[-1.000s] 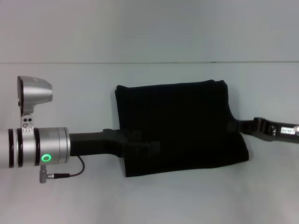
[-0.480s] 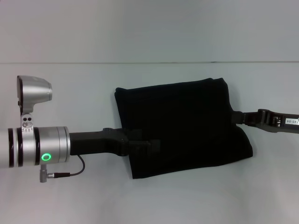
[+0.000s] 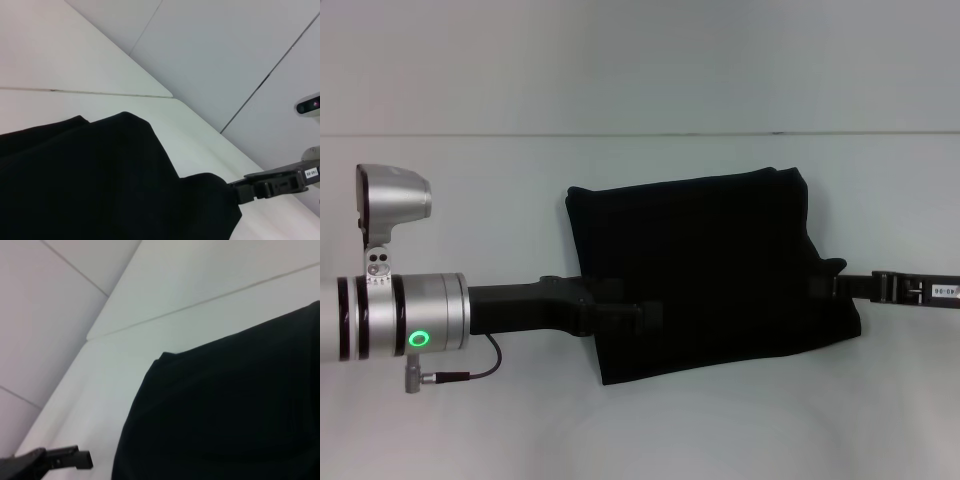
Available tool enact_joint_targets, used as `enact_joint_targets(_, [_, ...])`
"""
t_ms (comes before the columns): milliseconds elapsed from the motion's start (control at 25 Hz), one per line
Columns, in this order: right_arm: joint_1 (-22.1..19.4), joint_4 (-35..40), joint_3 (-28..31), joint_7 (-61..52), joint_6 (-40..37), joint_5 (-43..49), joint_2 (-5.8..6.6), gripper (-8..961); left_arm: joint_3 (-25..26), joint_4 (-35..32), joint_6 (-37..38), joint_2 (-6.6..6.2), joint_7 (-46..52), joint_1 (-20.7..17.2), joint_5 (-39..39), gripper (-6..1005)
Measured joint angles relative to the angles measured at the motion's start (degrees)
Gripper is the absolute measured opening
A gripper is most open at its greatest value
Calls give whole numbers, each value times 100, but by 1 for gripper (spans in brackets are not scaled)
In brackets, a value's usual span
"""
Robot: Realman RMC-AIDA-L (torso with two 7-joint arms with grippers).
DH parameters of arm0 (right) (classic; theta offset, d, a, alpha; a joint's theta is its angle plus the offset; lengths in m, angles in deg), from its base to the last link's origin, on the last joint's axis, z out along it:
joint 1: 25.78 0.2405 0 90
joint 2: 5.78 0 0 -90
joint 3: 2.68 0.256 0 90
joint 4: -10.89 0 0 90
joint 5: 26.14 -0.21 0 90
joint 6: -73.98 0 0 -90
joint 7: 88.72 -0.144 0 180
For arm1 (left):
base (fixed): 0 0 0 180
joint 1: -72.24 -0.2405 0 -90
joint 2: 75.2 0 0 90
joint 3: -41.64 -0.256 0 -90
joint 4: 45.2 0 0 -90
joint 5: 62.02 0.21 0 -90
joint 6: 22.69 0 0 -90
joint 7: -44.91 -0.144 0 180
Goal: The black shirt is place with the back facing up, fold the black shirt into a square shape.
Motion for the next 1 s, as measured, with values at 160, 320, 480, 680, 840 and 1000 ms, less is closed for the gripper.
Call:
enact_joint_targets(160, [-23,-3,-9,245,8,42,5,323,0,0,-29,5,10,0,0,948])
enact_joint_targets(320, [-34,-1,-25,278,68,164,12,386,0,0,-79,17,20,-12,0,948])
enact_joint_targets(480, [-34,-28,-25,273,61,182,14,419,5,0,-86,27,22,-23,-2,948])
enact_joint_targets(680, [-51,-49,-25,193,0,186,20,422,41,0,-93,31,24,-26,-6,949])
enact_joint_targets(840, [-109,-53,-21,82,-162,194,70,423,59,0,-97,31,25,-26,-8,949])
enact_joint_targets(1000, [-187,-68,-33,-74,-207,267,132,423,61,5,-182,31,26,-27,-9,949])
